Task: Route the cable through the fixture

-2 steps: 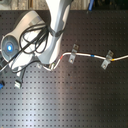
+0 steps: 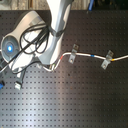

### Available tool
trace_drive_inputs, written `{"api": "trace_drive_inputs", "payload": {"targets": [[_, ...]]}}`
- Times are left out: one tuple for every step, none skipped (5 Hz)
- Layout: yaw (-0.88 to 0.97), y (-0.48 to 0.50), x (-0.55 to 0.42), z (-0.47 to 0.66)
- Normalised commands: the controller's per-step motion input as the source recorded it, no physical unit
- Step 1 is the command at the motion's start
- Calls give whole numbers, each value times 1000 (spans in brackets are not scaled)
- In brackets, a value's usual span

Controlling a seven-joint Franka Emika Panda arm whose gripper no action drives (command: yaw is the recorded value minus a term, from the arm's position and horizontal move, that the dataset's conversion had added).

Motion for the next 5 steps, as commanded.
{"api": "trace_drive_inputs", "payload": {"targets": [[-346, -201, -53, -484], [-529, -314, -78, -451], [-617, -366, -110, -347], [-706, -293, -149, -57], [-629, 103, -282, 162]]}}
